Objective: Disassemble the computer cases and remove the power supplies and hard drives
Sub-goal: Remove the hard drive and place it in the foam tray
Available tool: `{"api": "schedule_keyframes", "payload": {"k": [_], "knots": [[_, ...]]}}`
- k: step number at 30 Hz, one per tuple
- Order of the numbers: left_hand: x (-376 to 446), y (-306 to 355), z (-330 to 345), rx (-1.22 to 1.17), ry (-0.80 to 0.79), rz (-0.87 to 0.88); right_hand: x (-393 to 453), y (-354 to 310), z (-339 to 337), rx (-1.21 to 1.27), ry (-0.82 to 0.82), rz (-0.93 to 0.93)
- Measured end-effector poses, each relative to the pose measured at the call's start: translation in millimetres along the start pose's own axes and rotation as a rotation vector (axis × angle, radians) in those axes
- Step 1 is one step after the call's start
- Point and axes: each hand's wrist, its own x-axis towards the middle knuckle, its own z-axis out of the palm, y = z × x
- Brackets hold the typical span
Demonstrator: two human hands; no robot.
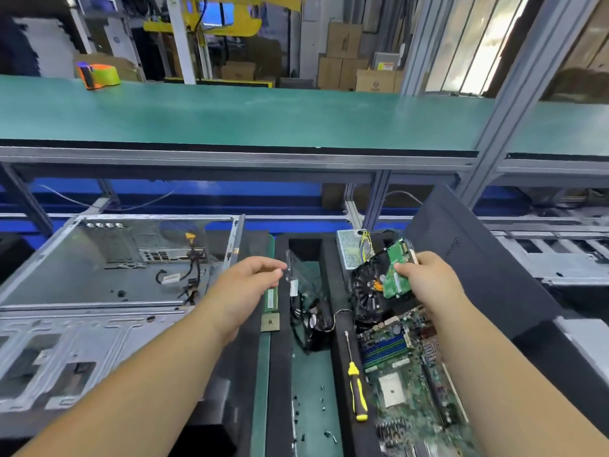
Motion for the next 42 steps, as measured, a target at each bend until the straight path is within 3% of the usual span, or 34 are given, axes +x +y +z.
{"api": "schedule_keyframes", "payload": {"k": [6, 15, 21, 29, 36, 42], "knots": [[3.2, -1.2, 18.9, 0.05, 0.004, -0.042, 24.2, 21.9, 4.5, -0.301, -0.051, -0.004], [7.9, -5.0, 29.0, 0.08, 0.022, -0.094, 46.1, 35.9, 36.1, -0.35, -0.168, 0.024], [9.8, -2.0, 29.6, 0.077, 0.034, -0.093, 56.9, 40.2, 48.6, -0.36, -0.134, 0.037], [9.9, 1.5, 27.7, 0.062, 0.056, -0.096, 70.5, 48.4, 46.5, -0.389, -0.228, 0.213], [8.1, 2.0, 31.4, 0.059, 0.045, -0.08, 76.3, 37.3, 38.0, -0.578, -0.309, 0.145], [4.3, -1.0, 27.0, 0.058, 0.042, -0.065, 65.4, 27.8, 16.9, -0.528, -0.284, 0.086]]}}
